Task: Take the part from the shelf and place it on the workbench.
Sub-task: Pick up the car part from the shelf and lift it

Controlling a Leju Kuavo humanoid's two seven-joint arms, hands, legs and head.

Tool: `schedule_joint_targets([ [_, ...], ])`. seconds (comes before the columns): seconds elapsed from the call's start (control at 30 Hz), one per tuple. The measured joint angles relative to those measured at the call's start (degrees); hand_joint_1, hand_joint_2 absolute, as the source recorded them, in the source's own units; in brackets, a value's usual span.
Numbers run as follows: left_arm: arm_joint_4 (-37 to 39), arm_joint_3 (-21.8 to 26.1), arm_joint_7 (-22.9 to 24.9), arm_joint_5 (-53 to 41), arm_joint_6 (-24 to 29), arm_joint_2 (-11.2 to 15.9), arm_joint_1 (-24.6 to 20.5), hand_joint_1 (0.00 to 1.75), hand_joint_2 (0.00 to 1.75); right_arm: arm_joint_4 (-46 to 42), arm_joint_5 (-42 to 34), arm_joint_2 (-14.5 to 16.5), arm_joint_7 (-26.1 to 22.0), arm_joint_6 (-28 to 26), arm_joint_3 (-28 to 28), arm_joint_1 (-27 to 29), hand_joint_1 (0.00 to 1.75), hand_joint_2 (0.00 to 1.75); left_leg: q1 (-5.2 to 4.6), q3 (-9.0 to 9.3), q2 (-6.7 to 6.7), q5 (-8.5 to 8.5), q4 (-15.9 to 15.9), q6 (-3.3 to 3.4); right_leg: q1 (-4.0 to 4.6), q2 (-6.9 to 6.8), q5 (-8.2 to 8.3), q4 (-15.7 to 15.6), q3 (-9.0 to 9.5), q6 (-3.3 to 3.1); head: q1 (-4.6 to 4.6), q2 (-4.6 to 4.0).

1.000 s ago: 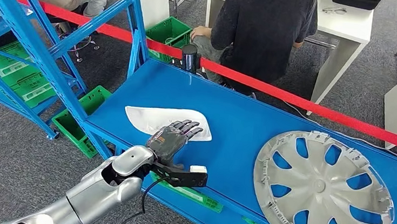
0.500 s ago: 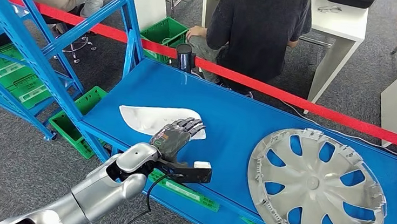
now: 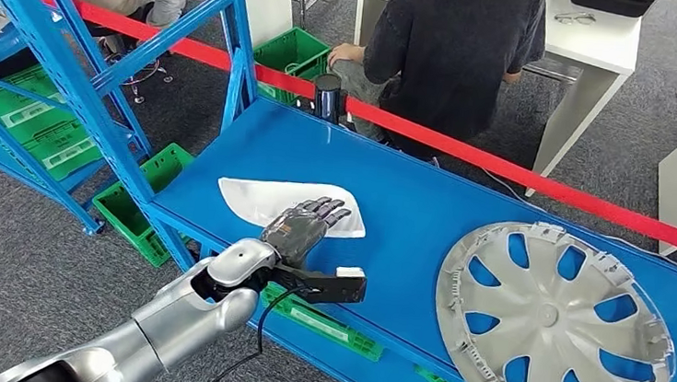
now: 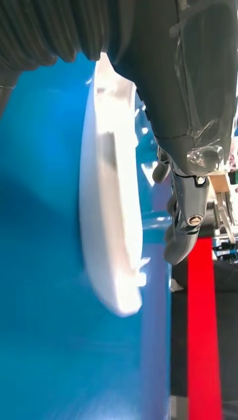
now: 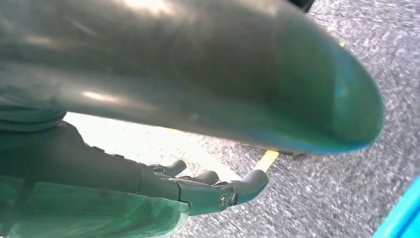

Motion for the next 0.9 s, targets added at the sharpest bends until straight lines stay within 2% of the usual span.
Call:
schedule_joint_targets([
  [0.1, 0.3, 0.0, 0.0, 0.0, 0.0, -0.1, 0.0, 0.0, 1.75, 0.0, 0.0, 0.0, 0.1, 0.0, 0.0, 0.0, 0.0, 0.0, 0.16, -0.4, 0.08, -0.42, 0.5, -0.42, -0.01, 0.2, 0.12, 0.0, -0.09, -1.04, -0.11, 0.0],
  [0.13, 0.3, 0.0, 0.0, 0.0, 0.0, -0.1, -0.1, 0.0, 1.75, 0.0, 0.0, 0.0, 0.1, 0.0, 0.0, 0.0, 0.0, 0.0, 0.29, -0.84, 0.1, -1.14, 1.5, -0.69, -0.13, 0.24, 0.15, 0.0, -0.03, -1.39, -0.17, 0.0],
  [0.2, 0.4, 0.0, 0.0, 0.0, 0.0, -0.1, -0.2, 0.0, 1.75, 0.0, 0.0, -0.1, 0.1, 0.0, 0.0, 0.0, 0.0, 0.0, 0.55, -3.44, 0.14, -4.26, 7.0, -1.41, -0.28, 0.27, 0.19, -0.1, 0.03, -1.91, -0.29, 0.0],
  [0.27, 0.6, 0.0, 0.0, 0.0, 0.0, 0.0, -0.2, 0.0, 1.75, 0.0, 0.0, 0.0, 0.1, 0.0, 0.0, 0.0, 0.0, 0.0, 0.73, -7.34, 0.17, -7.57, 15.1, -1.87, -0.19, 0.25, 0.2, 0.0, -0.02, -2.15, -0.34, 0.0],
  [0.3, 0.6, 0.0, 0.0, 0.0, 0.0, 0.0, -0.1, 0.0, 1.75, 0.0, 0.0, 0.0, 0.1, 0.0, 0.0, 0.0, 0.0, 0.0, 0.75, -8.57, 0.18, -8.04, 17.5, -1.89, -0.12, 0.26, 0.19, 0.0, -0.03, -2.16, -0.35, 0.0],
  [0.33, 0.7, 0.0, 0.0, 0.0, 0.0, 0.0, -0.1, 0.0, 1.75, 0.0, 0.0, 0.0, 0.1, 0.0, 0.0, 0.0, 0.0, 0.0, 0.74, -8.74, 0.17, -7.39, 17.5, -1.76, -0.03, 0.29, 0.19, 0.0, -0.02, -2.16, -0.36, 0.0],
  [0.37, 0.8, 0.0, 0.0, 0.0, 0.0, 0.0, -0.1, 0.0, 1.75, 0.0, 0.0, 0.0, 0.1, 0.0, 0.0, 0.0, 0.0, 0.0, 0.7, -7.67, 0.17, -5.74, 15.1, -1.46, 0.07, 0.36, 0.19, 0.0, 0.03, -2.16, -0.37, 0.0],
  [0.43, 0.9, 0.0, 0.0, 0.0, 0.0, 0.0, -0.3, 0.0, 1.75, 0.0, 0.0, 0.1, 0.1, 0.0, 0.0, 0.0, 0.0, 0.0, 0.41, -3.48, 0.15, -1.98, 6.7, -0.33, 0.29, 0.5, 0.2, -0.1, 0.13, -2.12, -0.35, 0.0],
  [0.47, 0.9, 0.0, 0.1, 0.0, 0.1, -0.1, -0.5, 0.0, 1.75, 0.0, 0.0, 0.1, 0.1, 0.0, 0.0, 0.0, 0.0, 0.0, 0.18, -1.79, 0.19, -0.89, 3.3, 0.23, 0.38, 0.52, 0.24, -0.1, 0.11, -2.05, -0.32, 0.0],
  [0.5, 1.0, 0.1, 0.2, -0.1, 0.1, -0.2, -0.6, 0.0, 1.75, 0.0, 0.0, 0.2, 0.1, 0.0, 0.0, 0.0, 0.0, 0.0, -0.07, -0.82, 0.22, -0.49, 1.3, 0.67, 0.41, 0.5, 0.3, -0.1, 0.05, -1.93, -0.3, 0.0],
  [0.6, 1.7, 0.1, 0.8, -0.3, 0.2, -0.4, -1.0, 0.0, 1.75, 0.0, 0.1, 0.4, 0.2, 0.0, 0.0, 0.0, 0.0, 0.0, -0.28, -0.31, 0.34, -0.09, -0.1, 1.2, 0.42, 0.35, 0.54, -0.3, -0.12, -1.32, -0.27, 0.0],
  [0.67, 2.6, 0.1, 1.3, -0.6, 0.4, -1.0, -1.5, 0.0, 1.75, 0.0, 0.1, 0.5, 0.2, 0.0, 0.0, 0.0, 0.0, 0.0, 0.01, 0.26, 0.43, 0.76, -1.2, 1.55, 0.5, 0.26, -0.62, 1.7, -1.23, -1.23, -0.2, 0.0],
  [0.7, 3.3, 0.1, 1.6, -0.7, 0.5, -1.5, -1.8, 0.0, 1.75, 0.0, 0.2, 0.5, 0.2, 0.0, 0.0, 0.0, 0.0, 0.0, 0.13, 0.46, 0.46, 1.08, -1.5, 1.62, 0.47, 0.22, -1.93, 4.4, -2.52, -1.4, -0.12, 0.0],
  [0.77, 4.8, 0.1, 2.1, -0.9, 0.9, -2.0, -2.4, 0.0, 1.75, 0.0, 0.3, 0.4, 0.3, 0.0, 0.0, 0.0, 0.0, 0.0, -0.04, 0.35, 0.46, 1.17, -1.5, 1.72, 0.43, 0.23, -5.11, 12.3, -6.14, -1.58, -0.05, 0.0],
  [0.8, 5.6, 0.2, 2.3, -1.0, 1.1, -2.1, -2.5, 0.0, 1.75, 0.0, 0.4, 0.4, 0.4, 0.0, 0.0, 0.1, 0.0, 0.0, -0.09, 0.33, 0.47, 1.17, -1.5, 1.71, 0.39, 0.22, -6.06, 15.4, -7.56, -1.43, -0.05, 0.0],
  [0.83, 6.3, 0.2, 3.0, -1.2, 1.3, -2.2, -2.5, 0.0, 1.75, 0.1, 0.5, 0.4, 0.5, 0.0, 0.0, 0.1, 0.0, 0.0, -0.11, 0.32, 0.47, 1.14, -1.4, 1.68, 0.3, 0.21, -6.17, 16.4, -8.03, -1.01, -0.05, 0.0],
  [0.87, 7.1, 0.4, 4.2, -1.6, 1.6, -2.3, -2.6, 0.0, 1.75, 0.1, 0.5, 0.4, 0.6, 0.0, 0.0, 0.1, 0.0, 0.0, -0.08, 0.31, 0.43, 1.07, -1.3, 1.58, 0.16, 0.19, -5.26, 14.7, -7.2, -0.4, -0.04, 0.0],
  [0.9, 8.0, 0.7, 5.8, -2.1, 2.1, -2.4, -2.8, 0.0, 1.75, 0.2, 0.6, 0.4, 0.7, -0.1, 0.0, 0.1, 0.0, 0.0, -0.02, 0.29, 0.38, 0.91, -1.0, 1.39, -0.03, 0.14, -3.64, 10.8, -5.21, 0.28, -0.04, 0.0],
])
